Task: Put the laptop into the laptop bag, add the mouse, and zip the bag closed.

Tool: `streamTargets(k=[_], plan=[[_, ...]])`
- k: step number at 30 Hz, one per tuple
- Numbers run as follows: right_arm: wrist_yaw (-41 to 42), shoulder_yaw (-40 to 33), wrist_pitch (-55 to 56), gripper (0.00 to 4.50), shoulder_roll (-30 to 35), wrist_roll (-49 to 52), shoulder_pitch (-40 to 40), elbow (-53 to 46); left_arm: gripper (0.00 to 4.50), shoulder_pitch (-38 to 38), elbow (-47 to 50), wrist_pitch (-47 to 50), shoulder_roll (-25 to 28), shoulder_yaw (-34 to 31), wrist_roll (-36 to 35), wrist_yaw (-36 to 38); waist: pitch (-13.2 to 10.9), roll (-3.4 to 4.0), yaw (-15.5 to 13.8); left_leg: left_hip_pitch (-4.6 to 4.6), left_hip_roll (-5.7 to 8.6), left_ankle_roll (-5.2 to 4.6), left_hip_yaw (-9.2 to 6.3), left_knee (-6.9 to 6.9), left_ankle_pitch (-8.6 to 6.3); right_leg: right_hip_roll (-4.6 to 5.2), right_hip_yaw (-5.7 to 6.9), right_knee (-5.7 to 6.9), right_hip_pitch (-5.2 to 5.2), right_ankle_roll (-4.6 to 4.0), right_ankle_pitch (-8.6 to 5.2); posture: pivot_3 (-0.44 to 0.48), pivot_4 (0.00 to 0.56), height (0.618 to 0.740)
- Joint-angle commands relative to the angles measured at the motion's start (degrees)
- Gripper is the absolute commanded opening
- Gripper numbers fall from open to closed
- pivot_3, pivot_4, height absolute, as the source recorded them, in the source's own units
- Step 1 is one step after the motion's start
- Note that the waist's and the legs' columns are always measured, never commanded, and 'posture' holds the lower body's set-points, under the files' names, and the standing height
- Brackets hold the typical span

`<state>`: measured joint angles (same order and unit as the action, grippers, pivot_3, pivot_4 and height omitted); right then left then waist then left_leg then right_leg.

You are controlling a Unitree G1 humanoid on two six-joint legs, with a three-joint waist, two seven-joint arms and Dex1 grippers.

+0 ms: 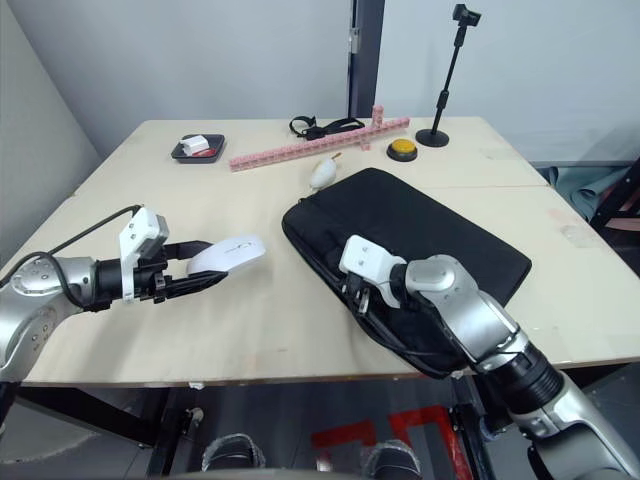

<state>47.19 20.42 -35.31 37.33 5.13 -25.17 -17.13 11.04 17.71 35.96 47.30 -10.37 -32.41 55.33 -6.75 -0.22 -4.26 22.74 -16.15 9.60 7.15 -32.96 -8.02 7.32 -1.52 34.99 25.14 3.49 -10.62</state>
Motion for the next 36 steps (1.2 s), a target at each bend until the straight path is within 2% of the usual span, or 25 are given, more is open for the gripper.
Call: streamTargets(k=[1,5,10,13,19,24,28,31,36], plan=[[-0.07,-2.01,-0.89,0.01,-0.28,0.69,-0.34,-1.47,2.82,0.07,1.81,0.54,-0.39,-1.39,-1.89,-0.74,0.00,0.00,0.00,-0.01,0.00,0.00,0.00,0.00,0.00,0.00,0.00,0.01,0.00,0.00,0.00,0.000,0.150,0.740],[0.66,-4.44,-2.62,0.01,-0.69,3.41,-0.73,-2.25,2.82,-1.05,2.78,0.68,0.00,-1.15,-2.07,-0.66,0.00,0.00,0.02,-0.02,0.00,-0.01,0.00,0.00,0.00,0.00,0.00,0.02,-0.01,0.00,0.00,0.000,0.150,0.740],[1.67,-12.84,-11.18,0.01,-3.38,13.97,-4.41,-3.84,2.82,-1.16,3.49,0.79,-0.21,-0.57,-2.28,-0.75,0.00,0.01,0.08,-0.03,0.00,-0.08,0.00,-0.01,-0.02,0.00,-0.01,0.04,0.00,0.00,0.00,0.000,0.150,0.740],[1.65,-17.14,-16.26,0.01,-4.30,19.68,-8.34,-3.97,2.82,-0.31,3.74,0.38,-1.43,1.13,-1.73,-1.55,0.00,0.01,0.45,-0.07,0.00,-0.09,0.00,-0.02,0.00,0.00,-0.02,0.13,0.00,-0.01,0.00,0.000,0.150,0.740],[0.90,-20.45,-19.27,0.01,-4.37,24.34,-13.31,-1.85,2.82,2.28,3.22,-0.67,-4.65,5.30,-0.22,-2.87,-0.01,0.02,0.42,-0.28,0.00,-0.06,0.02,0.02,0.03,-0.01,-0.06,0.21,-0.08,-0.01,0.00,0.000,0.150,0.740],[-0.21,-23.31,-19.82,0.01,-5.12,27.23,-17.29,1.24,2.82,7.06,-0.73,-3.68,-10.92,11.87,4.45,-5.81,-0.01,0.02,0.35,-0.28,0.01,-0.08,0.06,0.01,0.06,-0.01,-0.11,0.22,-0.08,-0.02,0.01,0.000,0.150,0.740],[-1.39,-25.50,-21.40,0.01,-5.67,30.07,-20.06,2.78,2.82,13.45,-8.96,-7.97,-18.46,18.44,10.19,-7.86,-0.01,0.03,0.03,-0.30,0.01,-0.14,0.07,0.01,0.10,-0.02,-0.13,0.21,-0.09,-0.02,0.01,0.000,0.150,0.740],[-2.61,-26.37,-22.35,0.01,-5.98,31.34,-21.04,3.33,2.82,16.47,-14.85,-10.56,-22.71,20.65,12.45,-7.89,-0.01,0.02,0.06,-0.26,0.01,-0.48,0.12,0.02,0.36,-0.02,-0.16,0.20,-0.03,-0.01,0.02,0.000,0.150,0.740],[-4.13,-26.85,-22.87,0.01,-5.71,32.60,-21.09,3.10,2.82,21.13,-23.69,-14.91,-28.51,23.98,16.71,-8.50,-0.01,0.03,-0.49,-0.20,0.01,-0.38,0.13,0.10,0.47,-0.03,-0.16,0.16,0.01,0.03,0.05,0.000,0.150,0.740]])
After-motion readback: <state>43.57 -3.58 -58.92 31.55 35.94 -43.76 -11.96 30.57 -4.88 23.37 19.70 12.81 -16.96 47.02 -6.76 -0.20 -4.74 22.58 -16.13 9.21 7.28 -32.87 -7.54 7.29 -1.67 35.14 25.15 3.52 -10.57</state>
